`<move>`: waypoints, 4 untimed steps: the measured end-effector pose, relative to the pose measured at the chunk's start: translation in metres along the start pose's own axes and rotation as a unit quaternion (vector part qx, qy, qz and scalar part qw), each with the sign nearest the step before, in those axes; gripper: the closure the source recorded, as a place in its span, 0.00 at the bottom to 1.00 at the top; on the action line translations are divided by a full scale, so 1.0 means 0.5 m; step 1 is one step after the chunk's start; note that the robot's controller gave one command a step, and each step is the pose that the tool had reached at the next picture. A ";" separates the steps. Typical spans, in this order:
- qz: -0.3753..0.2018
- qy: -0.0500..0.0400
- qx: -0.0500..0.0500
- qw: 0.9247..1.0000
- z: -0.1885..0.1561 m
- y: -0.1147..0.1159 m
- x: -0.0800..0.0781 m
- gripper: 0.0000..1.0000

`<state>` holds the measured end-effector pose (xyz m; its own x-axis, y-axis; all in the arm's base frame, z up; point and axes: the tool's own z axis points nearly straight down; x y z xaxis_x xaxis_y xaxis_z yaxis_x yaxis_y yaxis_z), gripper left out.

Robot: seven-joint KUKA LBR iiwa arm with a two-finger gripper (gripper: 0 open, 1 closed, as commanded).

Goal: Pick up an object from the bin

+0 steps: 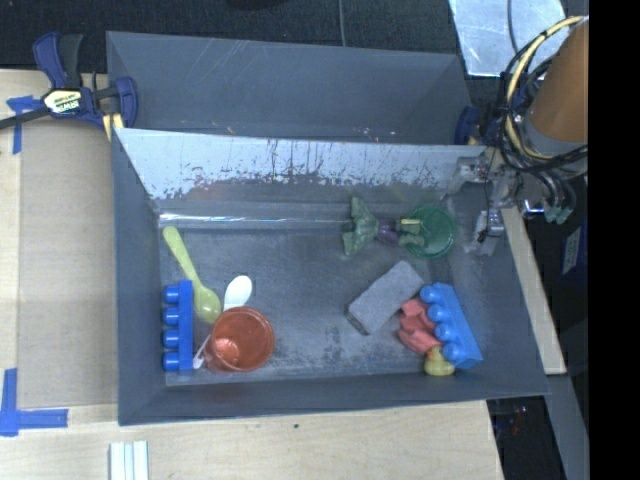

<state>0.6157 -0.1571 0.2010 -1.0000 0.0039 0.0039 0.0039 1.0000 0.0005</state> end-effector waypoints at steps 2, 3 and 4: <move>0.057 -0.001 0.000 0.998 0.097 0.005 -0.020 0.00; 0.260 -0.006 -0.001 0.965 0.122 0.012 -0.017 0.00; 0.146 -0.006 0.001 0.989 0.121 0.005 -0.024 0.00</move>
Offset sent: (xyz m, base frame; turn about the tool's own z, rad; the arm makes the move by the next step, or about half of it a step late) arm 0.0097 0.0028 -0.0463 0.1128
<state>0.6274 -0.1547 0.1403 -0.9560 0.2934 -0.0079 0.2934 0.9560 -0.0001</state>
